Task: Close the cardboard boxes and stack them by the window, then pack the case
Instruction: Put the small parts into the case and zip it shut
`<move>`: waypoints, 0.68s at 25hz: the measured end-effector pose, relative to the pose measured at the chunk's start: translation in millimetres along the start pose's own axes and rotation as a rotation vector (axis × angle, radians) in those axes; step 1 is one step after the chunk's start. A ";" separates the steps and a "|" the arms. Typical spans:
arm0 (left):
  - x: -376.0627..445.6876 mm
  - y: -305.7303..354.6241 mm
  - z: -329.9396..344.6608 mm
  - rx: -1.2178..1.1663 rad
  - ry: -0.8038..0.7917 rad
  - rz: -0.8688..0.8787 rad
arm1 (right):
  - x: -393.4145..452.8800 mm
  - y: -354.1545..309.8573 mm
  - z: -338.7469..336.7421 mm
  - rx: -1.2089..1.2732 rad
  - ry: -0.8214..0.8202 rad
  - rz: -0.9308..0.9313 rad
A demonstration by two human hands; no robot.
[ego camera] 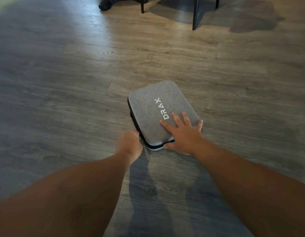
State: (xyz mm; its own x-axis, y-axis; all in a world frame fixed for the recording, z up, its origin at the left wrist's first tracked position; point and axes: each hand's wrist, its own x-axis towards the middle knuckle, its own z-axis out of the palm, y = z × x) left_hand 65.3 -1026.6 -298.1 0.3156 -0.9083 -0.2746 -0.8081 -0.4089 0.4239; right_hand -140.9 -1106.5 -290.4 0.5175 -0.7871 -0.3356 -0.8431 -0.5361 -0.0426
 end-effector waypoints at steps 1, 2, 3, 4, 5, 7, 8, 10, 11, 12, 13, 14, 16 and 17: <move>-0.4 1.5 0.0 -0.014 -0.003 0.003 | 2.3 5.0 4.2 -0.011 -0.014 0.019; -0.6 2.2 -1.1 -0.012 -0.015 0.012 | 2.9 5.5 8.1 -0.035 0.004 0.031; -1.2 2.7 -1.3 -0.004 -0.040 0.032 | 1.7 3.1 12.3 -0.073 0.031 0.052; -3.5 4.7 1.3 0.015 -0.068 0.060 | -0.2 -1.2 15.9 -0.103 0.049 0.101; -9.2 8.9 6.2 0.039 -0.088 0.082 | -0.8 -8.9 17.5 -0.120 0.054 0.170; -20.5 20.2 17.1 0.053 -0.073 0.086 | 1.5 -32.5 16.0 -0.124 0.051 0.304; -22.2 23.5 18.8 0.047 -0.048 0.067 | 2.9 -43.3 11.9 -0.123 0.043 0.331; -17.4 20.1 14.8 0.053 -0.028 0.062 | 3.4 -45.8 2.6 -0.125 0.088 0.283; -12.7 15.2 10.4 0.073 -0.042 0.079 | 0.8 -34.9 0.6 -0.103 0.141 0.226; -8.4 10.9 5.3 0.087 -0.049 0.085 | -4.4 -18.5 1.1 -0.075 0.164 0.171; -5.3 8.3 0.9 0.089 -0.049 0.075 | -11.0 -1.2 4.1 -0.046 0.140 0.140; -4.0 7.2 -1.7 0.087 -0.044 0.059 | -17.5 12.7 9.2 -0.006 0.086 0.127; -4.2 11.1 -2.0 0.102 -0.021 0.027 | -23.0 24.4 21.8 0.053 0.003 0.124; -3.9 13.2 -0.5 0.107 -0.009 0.011 | -21.9 22.6 26.6 0.051 0.004 0.123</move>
State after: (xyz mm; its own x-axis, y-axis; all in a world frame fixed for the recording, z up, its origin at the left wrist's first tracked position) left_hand 53.7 -1028.4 -291.0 0.3026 -0.9115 -0.2787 -0.8600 -0.3872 0.3325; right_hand -175.2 -1093.2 -309.0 0.4104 -0.8471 -0.3375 -0.9064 -0.4195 -0.0494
